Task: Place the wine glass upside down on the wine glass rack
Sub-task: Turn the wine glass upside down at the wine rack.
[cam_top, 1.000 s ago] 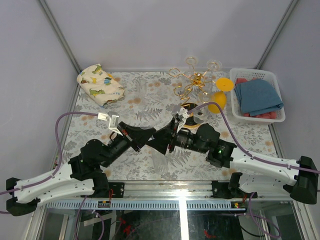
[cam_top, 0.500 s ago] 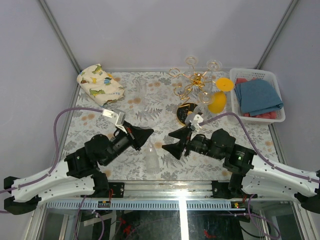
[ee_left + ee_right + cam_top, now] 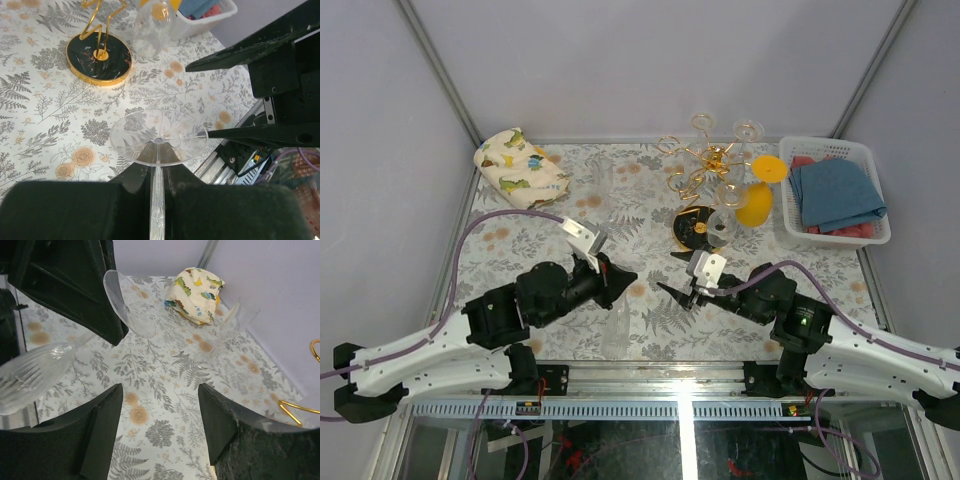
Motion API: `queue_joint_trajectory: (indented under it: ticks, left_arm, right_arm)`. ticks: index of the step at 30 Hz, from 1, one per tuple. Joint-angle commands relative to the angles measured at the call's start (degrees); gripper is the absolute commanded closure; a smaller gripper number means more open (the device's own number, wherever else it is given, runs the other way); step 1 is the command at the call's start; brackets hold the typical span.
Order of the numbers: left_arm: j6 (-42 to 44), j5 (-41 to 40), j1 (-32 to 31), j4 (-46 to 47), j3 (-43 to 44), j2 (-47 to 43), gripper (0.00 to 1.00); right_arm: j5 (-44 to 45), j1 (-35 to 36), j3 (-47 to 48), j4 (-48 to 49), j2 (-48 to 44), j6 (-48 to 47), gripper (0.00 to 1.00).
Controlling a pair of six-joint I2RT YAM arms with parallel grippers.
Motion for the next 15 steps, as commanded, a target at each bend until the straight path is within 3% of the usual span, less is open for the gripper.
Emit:
queue_joint_trajectory:
  ticks: [1, 15]
  left_arm:
    - [2.40, 4.91, -0.18, 0.15, 2.88, 1.87, 1.00]
    - [0.66, 8.12, -0.15, -0.22, 4.30, 6.80, 1.00]
  right_arm:
    - [-1.59, 0.05, -1.01, 5.81, 0.04, -10.33, 0.33]
    - [-8.41, -0.02, -1.06, 6.91, 0.74, -16.20, 0.53]
